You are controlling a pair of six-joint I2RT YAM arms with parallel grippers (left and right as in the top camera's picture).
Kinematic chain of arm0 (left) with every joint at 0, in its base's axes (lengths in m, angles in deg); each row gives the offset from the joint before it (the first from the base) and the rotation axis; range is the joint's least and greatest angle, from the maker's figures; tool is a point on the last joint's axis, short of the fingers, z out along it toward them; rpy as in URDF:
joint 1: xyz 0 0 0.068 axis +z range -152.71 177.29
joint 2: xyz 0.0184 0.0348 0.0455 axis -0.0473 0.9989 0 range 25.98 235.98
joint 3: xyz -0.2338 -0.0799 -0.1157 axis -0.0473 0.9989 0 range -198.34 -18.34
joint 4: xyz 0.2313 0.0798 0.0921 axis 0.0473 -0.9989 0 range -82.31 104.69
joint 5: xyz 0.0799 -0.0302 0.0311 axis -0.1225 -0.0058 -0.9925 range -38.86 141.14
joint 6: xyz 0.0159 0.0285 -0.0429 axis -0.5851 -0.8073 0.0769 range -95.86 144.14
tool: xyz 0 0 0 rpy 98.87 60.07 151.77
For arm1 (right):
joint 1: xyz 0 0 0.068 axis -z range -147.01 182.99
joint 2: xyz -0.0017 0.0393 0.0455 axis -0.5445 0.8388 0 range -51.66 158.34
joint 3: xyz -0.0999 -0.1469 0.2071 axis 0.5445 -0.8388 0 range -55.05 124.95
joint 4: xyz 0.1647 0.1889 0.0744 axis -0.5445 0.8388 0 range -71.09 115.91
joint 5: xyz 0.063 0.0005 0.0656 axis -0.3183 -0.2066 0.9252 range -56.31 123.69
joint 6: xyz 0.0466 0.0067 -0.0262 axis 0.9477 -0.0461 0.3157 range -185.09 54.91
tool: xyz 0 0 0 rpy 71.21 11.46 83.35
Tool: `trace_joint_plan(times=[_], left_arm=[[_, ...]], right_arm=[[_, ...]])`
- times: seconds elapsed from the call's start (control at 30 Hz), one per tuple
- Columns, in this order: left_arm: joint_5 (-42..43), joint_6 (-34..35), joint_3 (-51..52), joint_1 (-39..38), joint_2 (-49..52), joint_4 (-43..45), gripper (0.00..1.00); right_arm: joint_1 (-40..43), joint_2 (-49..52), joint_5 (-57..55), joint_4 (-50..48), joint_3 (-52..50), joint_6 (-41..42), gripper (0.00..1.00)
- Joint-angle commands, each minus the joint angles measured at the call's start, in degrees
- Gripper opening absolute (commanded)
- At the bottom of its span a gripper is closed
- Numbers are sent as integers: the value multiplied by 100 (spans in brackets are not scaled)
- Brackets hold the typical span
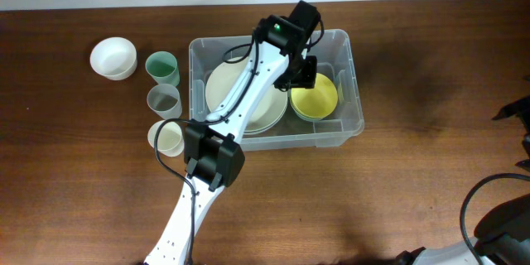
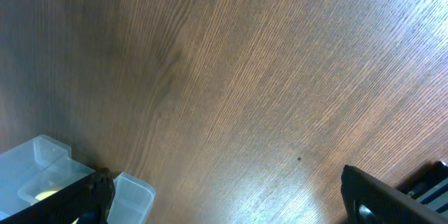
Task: Pack container
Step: 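Lower the yellow bowl into the mint bowl and release it, then move the left gripper to the white bowl at back left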
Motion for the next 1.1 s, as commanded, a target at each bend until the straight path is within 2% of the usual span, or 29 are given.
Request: trace_joint_plan(times=[0.0,0.4,0.53,0.73,0.83,0.97,1.07], left_arm=[[208,-140,-164,101,17,-20,44],[205,-313,-173,127,17,2,43],[205,-549,-680,267,-7,-52,45],[26,-839,-2146,848,-271,-697,74],[-302,-835,-2177,1351,-721,-1001,99],[-826,-636,-2177,2166,-1040,-1478,100],[-695,-522,-2155,2857,-1036,-1473,100]], right_arm=[[11,-17,-28,-2,-37,46,99],[13,-17,-28,-2,-37,46,99],[11,-17,-28,-2,-37,46,99],[11,-17,-28,-2,-37,46,99],[11,-17,-28,-2,-37,46,99],[11,-17,-28,-2,-37,46,99],[11,-17,-28,-2,-37,46,99]])
